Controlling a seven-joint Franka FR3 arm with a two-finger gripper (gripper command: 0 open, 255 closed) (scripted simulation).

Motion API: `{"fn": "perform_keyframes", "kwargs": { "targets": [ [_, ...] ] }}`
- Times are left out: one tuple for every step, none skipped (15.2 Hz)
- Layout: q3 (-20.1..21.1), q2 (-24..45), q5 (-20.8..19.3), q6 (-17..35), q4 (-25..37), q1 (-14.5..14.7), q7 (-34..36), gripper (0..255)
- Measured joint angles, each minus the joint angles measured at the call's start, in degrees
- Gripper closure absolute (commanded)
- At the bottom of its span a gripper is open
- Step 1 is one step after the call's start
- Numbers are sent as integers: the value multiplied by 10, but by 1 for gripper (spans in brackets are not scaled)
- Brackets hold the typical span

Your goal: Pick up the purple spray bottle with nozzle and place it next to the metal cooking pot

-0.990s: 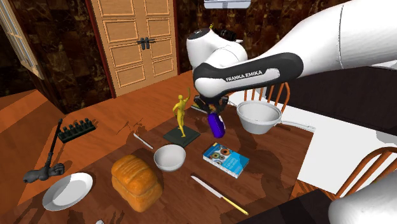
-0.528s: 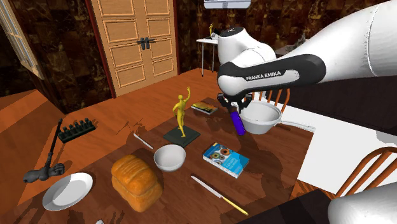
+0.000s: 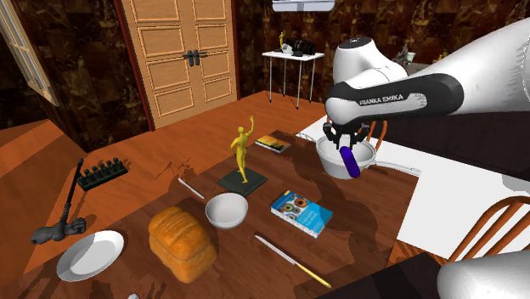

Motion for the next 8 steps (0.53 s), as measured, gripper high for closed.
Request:
{"fn": "perform_keyframes", "kwargs": {
  "targets": [
    [-11, -6, 1, 1, -5, -2, -14, 255],
    [-24, -12, 2, 4, -10, -5, -30, 255],
    [-36, -17, 2, 4, -13, -8, -45, 255],
    [-51, -27, 3, 8, -24, -11, -64, 255],
    [-61, -26, 1, 20, -34, -15, -74, 255],
    [-72, -26, -1, 25, -36, -19, -88, 255],
    [-84, -22, -4, 29, -34, -25, -103, 255],
    [-97, -24, -5, 37, -41, -30, -119, 255]
  ]
}}
